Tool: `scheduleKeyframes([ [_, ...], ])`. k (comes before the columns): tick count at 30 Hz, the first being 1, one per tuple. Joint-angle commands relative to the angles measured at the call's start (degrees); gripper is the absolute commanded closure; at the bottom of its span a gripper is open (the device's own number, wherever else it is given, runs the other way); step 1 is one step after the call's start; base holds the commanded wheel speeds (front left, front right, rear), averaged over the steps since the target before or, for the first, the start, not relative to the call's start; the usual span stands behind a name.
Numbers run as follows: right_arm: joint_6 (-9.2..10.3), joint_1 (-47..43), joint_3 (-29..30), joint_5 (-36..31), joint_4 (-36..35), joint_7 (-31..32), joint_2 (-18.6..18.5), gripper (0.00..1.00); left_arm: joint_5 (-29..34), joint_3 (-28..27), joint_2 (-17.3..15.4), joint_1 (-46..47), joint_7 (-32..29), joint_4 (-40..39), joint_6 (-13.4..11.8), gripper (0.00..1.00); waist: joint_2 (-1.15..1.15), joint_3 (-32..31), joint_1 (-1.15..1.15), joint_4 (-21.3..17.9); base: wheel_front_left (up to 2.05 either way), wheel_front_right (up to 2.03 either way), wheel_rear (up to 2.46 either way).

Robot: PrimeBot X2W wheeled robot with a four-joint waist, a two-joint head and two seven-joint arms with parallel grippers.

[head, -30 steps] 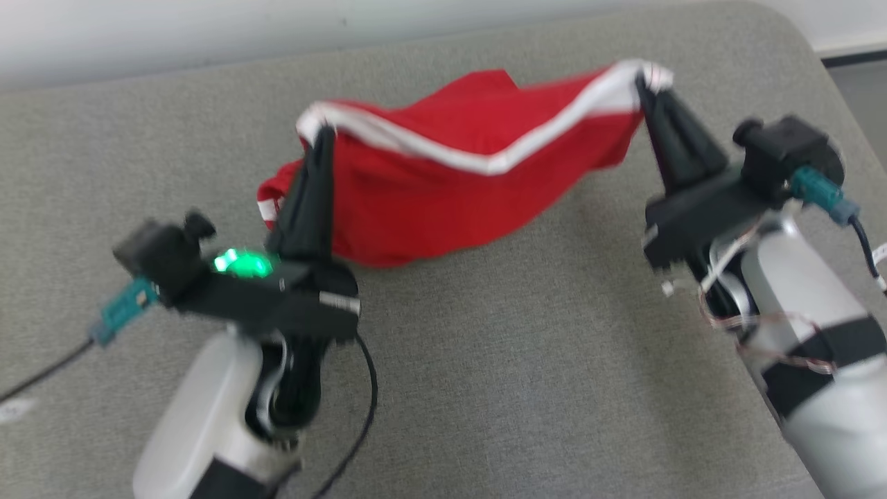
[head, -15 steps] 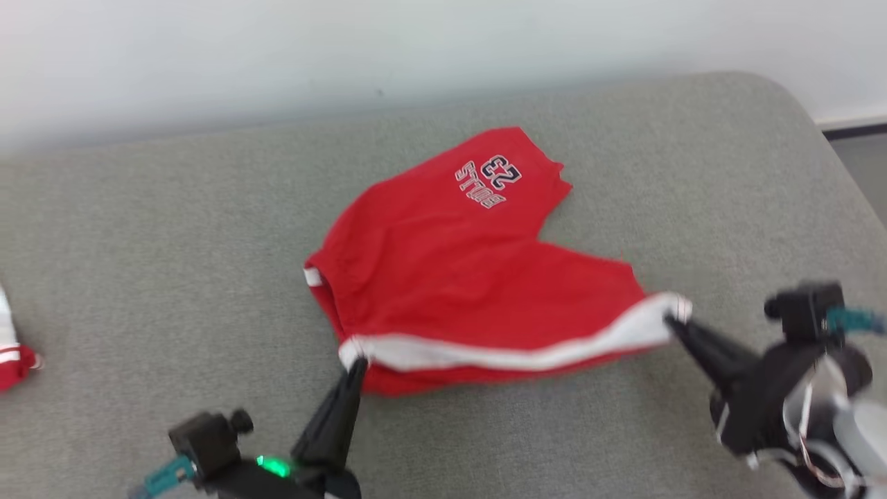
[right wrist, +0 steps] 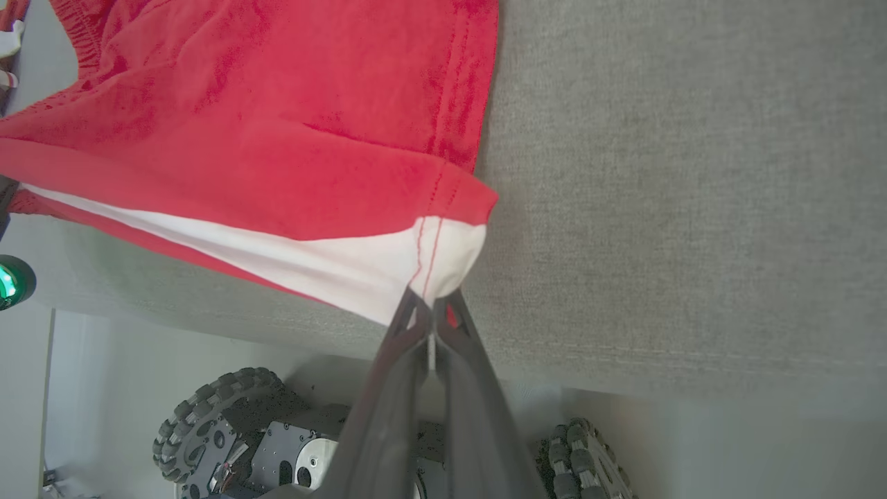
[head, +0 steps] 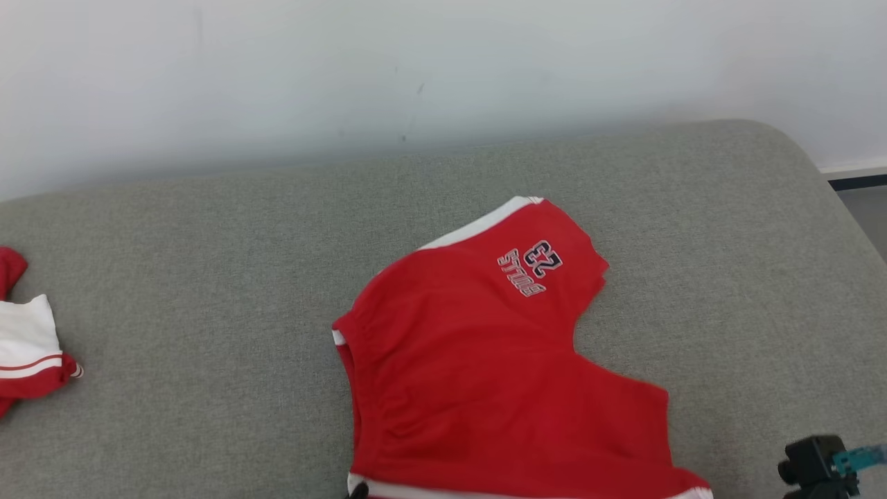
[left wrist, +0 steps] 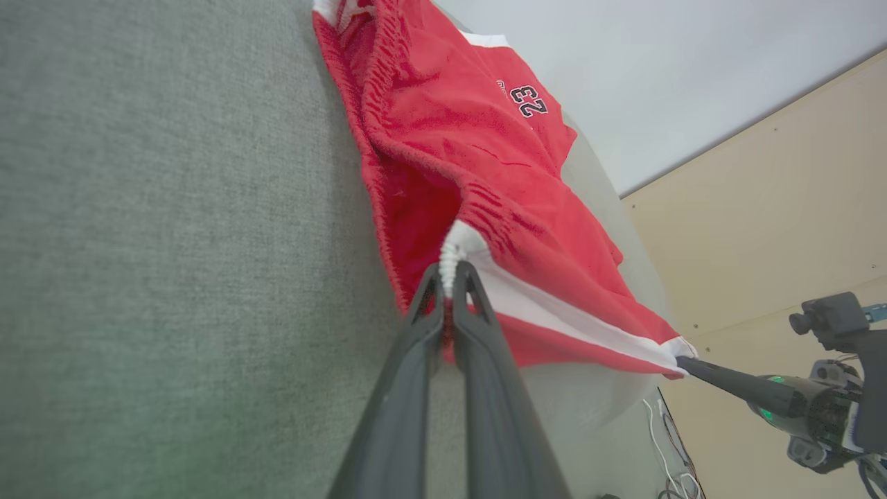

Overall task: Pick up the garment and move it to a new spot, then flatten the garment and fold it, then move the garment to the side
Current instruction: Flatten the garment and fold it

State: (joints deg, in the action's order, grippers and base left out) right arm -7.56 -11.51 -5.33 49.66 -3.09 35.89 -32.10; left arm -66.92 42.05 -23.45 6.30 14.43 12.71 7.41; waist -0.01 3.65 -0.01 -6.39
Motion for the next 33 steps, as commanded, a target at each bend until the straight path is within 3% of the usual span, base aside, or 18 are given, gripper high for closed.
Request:
scheduleKeyframes([
  [1,0.11,-2.34,1.79,-0.56,-1.19,3.28,1.7,1.0,-0.78,0.71,-0.89,-1.43,-1.01,0.57,0.09,1.0,0.01,-0.15,0.01,-0.12,0.0,0.0,0.0],
  [9,0.12,-8.43,11.72,-4.55,-9.14,13.86,8.59,1.0,-2.56,3.23,-4.15,-4.63,-7.23,0.52,-2.29,1.0,0.01,0.32,0.01,0.8,0.0,0.0,0.0],
  [12,0.12,-7.03,13.57,-6.18,-14.1,11.7,10.03,1.0,-2.71,1.91,-3.98,-4.49,-5.12,-1.72,-2.24,1.0,0.01,0.58,0.01,1.52,0.0,0.0,0.0],
  [17,0.11,-2.1,13.19,-8.83,-17.15,4.65,8.21,1.0,-0.85,0.39,-1.51,-1.09,-1.32,-6.09,-0.71,1.0,0.01,1.18,0.01,2.56,0.0,0.0,0.0],
  [24,0.11,9.46,8.29,-10.95,-12.96,-3.33,3.85,1.0,2.21,-1.85,3.55,5.22,0.36,-4.05,-0.31,1.0,0.01,2.83,0.01,3.58,0.0,0.0,0.0],
  [26,0.11,15.75,4.4,-12.5,-8.73,-5.79,1.74,1.0,4.26,-2.44,5.86,8.92,0.52,-0.42,-0.7,1.0,0.01,3.96,0.01,4.31,0.0,0.0,0.0],
  [33,0.11,29.74,-2.04,-15.44,2.56,-10.4,0.48,1.0,9.19,-6.97,12.79,16.26,0.81,7.36,-1.42,1.0,0.01,7.64,0.01,6.22,0.0,0.0,0.0],
])
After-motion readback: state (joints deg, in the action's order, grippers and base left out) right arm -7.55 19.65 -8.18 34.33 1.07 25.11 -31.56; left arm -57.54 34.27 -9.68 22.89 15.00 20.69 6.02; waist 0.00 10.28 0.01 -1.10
